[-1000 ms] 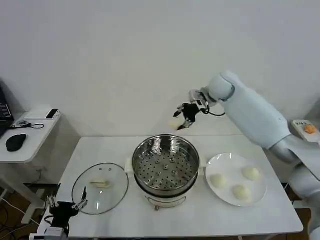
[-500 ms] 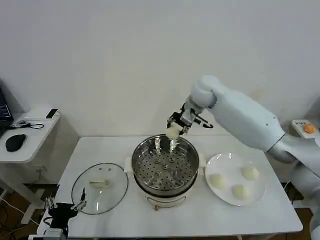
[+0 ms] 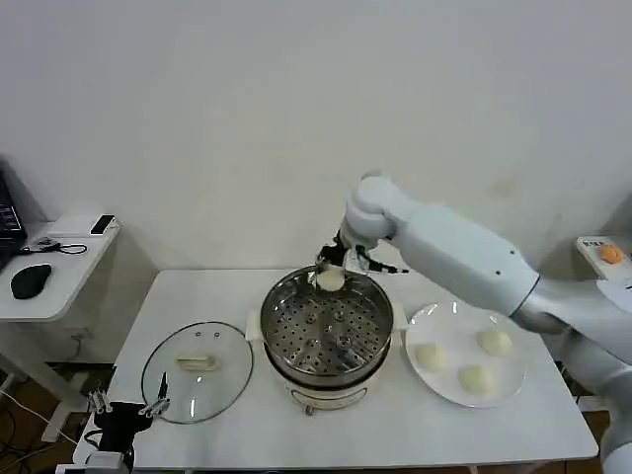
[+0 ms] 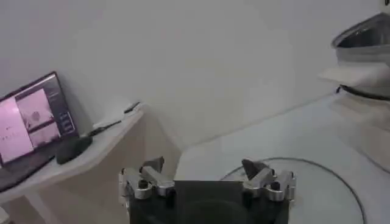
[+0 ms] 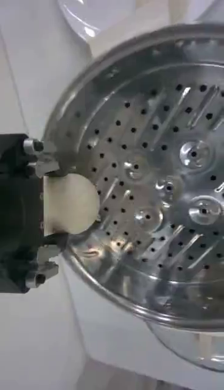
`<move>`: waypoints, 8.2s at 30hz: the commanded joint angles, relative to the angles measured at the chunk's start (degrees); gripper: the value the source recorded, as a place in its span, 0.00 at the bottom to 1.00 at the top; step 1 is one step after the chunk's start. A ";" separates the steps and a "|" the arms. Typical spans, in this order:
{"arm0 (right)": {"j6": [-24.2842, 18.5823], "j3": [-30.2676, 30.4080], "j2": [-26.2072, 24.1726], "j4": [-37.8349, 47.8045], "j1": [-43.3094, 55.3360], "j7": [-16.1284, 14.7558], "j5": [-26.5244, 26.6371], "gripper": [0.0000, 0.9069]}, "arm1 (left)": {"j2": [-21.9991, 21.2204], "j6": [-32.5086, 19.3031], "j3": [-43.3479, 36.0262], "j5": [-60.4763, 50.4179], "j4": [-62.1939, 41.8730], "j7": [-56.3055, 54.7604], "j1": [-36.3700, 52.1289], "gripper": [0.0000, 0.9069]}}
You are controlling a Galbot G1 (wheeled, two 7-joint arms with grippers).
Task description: Take steamed baozi put them in steamer then cover it.
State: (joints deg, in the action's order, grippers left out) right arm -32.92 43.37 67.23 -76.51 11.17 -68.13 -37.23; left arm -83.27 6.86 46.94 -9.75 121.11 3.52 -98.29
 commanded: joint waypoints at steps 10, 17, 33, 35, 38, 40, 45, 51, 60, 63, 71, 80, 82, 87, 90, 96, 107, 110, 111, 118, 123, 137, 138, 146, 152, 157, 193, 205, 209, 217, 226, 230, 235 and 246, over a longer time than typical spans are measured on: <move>-0.56 0.64 2.44 2.51 -3.26 2.62 -3.88 0.68 | -0.04 -0.08 0.31 0.18 -1.38 -0.40 -0.12 1.00; -0.37 0.25 2.61 4.27 -3.56 2.98 -4.11 0.68 | 0.06 -0.05 0.14 0.53 -2.09 -0.40 0.37 1.00; 2.34 -0.35 -0.19 0.98 -2.15 2.99 -0.39 1.00 | 0.47 0.04 0.34 0.89 -3.23 -0.28 1.02 1.00; 5.10 -0.23 -3.50 -4.37 -0.27 2.83 3.71 1.00 | 0.89 0.09 0.38 1.10 -3.47 -0.42 1.03 1.00; 7.80 -0.81 -9.08 -10.27 2.86 2.84 9.67 1.00 | 1.39 0.07 0.63 1.53 -4.10 -0.49 1.24 1.00; 8.91 -1.89 -12.95 -12.83 3.63 4.15 12.55 1.00 | 1.33 0.04 0.60 1.56 -4.29 -0.47 1.38 1.00; 16.58 -7.07 -21.87 -18.12 2.94 11.95 16.11 1.00 | 1.23 0.09 0.11 1.48 -4.74 -0.76 2.03 1.00; 36.11 -9.90 -35.15 -20.39 1.38 13.76 30.17 1.00 | 1.78 0.17 -0.21 2.02 -3.64 -0.43 2.22 1.00; 51.87 -8.64 -41.39 -16.30 1.58 3.74 38.95 1.00 | 3.07 0.76 -1.36 2.49 -2.41 -0.12 2.05 1.00; 54.47 -6.00 -42.61 -15.40 0.02 -0.37 40.64 1.00 | 3.75 0.74 -1.33 2.52 -2.28 -0.11 1.55 1.00; 56.30 -6.01 -41.61 -13.47 -8.94 -6.74 38.51 1.00 | 3.18 0.97 -1.64 2.63 -0.99 -0.02 1.14 1.00; 54.56 -11.31 -34.67 -6.97 -18.91 -4.09 32.81 1.00 | 2.74 0.84 -1.69 2.43 -1.49 -0.25 0.05 1.00; 55.36 -11.73 -32.68 -6.33 -20.16 -3.37 31.78 1.00 | 2.65 0.86 -1.58 2.41 -1.69 -0.23 0.08 1.00; 55.31 -12.23 -28.54 -4.06 -22.02 -3.76 30.29 1.00 | 2.53 0.96 -0.94 2.38 -1.30 0.06 -0.21 1.00; 53.97 -11.94 -26.45 -2.11 -22.35 -4.01 28.65 1.00 | 2.83 0.98 -0.43 2.42 -1.33 0.08 -0.32 1.00; 52.63 -11.47 -25.06 0.12 -22.07 -4.66 26.72 1.00 | 3.33 0.91 0.30 2.64 -1.56 0.09 -0.53 1.00; 51.22 -11.88 -24.07 2.61 -22.91 -4.21 23.53 1.00 | 3.38 0.95 -0.07 2.65 -2.75 0.19 0.38 1.00; 50.62 -11.84 -23.40 4.09 -22.96 -3.08 22.91 1.00 | 3.27 0.91 -0.17 2.63 -2.99 0.12 0.28 1.00; 50.62 -11.90 -23.16 4.62 -22.95 -2.60 23.08 1.00 | 3.20 0.89 -0.16 2.63 -3.04 0.10 0.29 1.00; 50.26 -11.93 -21.87 6.14 -22.95 -1.65 23.07 1.00 | 3.09 0.91 -0.22 2.59 -3.26 0.13 0.38 1.00; 49.36 -11.93 -20.85 6.93 -23.32 -1.58 21.94 1.00 | 3.03 0.89 -0.18 2.57 -3.60 0.13 0.45 1.00; 49.47 -12.08 -20.63 7.42 -23.52 -0.70 22.73 0.67 | 2.98 0.85 -0.29 2.55 -4.28 0.11 0.70 1.00; 49.48 -12.12 -20.70 7.36 -23.51 -0.71 22.75 0.67 | 2.98 0.85 -0.30 2.56 -4.31 0.12 0.74 1.00; 49.85 -12.89 -23.25 4.91 -22.99 -0.55 24.16 0.67 | 3.33 0.86 -0.53 2.56 -4.47 0.17 1.42 1.00; 51.09 -10.56 -28.79 -1.15 -15.53 -1.02 28.72 0.68 | 3.34 0.89 -0.88 2.53 -4.59 0.23 2.74 1.00; 52.47 -1.62 -32.09 -5.92 -0.12 -1.56 34.79 0.68 | 3.44 0.69 -1.59 1.88 -5.09 0.23 3.71 1.00; 64.51 18.04 3.83 3.23 12.11 -0.23 56.91 0.68 | 1.14 0.72 -1.38 2.59 -1.44 0.19 5.73 1.00; 63.44 18.12 9.19 9.34 8.04 1.09 52.38 0.68 | 0.82 0.68 -2.10 2.65 -2.33 0.15 6.57 1.00; 63.15 18.15 10.22 10.82 7.43 1.91 51.55 0.68 | 1.00 0.69 -2.14 2.84 -2.90 0.17 7.01 1.00; 63.47 18.15 10.79 10.73 7.16 3.05 51.17 1.00 | 1.20 0.68 -2.21 3.07 -3.64 0.16 7.33 1.00; 62.83 15.94 6.51 6.27 8.08 4.18 51.30 1.00 | 0.81 0.70 -1.79 3.59 -3.07 0.27 7.30 1.00; 62.94 14.79 0.66 1.11 9.31 4.01 51.58 1.00 | 0.92 0.68 -2.10 3.49 -2.71 0.31 6.90 1.00; 62.29 13.91 -12.26 -7.10 13.25 1.90 52.45 1.00 | 0.85 0.81 -2.15 3.53 -1.88 0.44 6.43 1.00; 55.42 9.04 -36.95 -13.29 13.76 -7.75 45.96 1.00 | 1.10 1.02 -2.78 3.50 -0.65 0.28 4.94 1.00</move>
State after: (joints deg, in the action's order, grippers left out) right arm 26.45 55.13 49.59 -83.67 24.04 -70.54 12.78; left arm -82.29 7.73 44.23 -6.25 119.83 3.89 -92.70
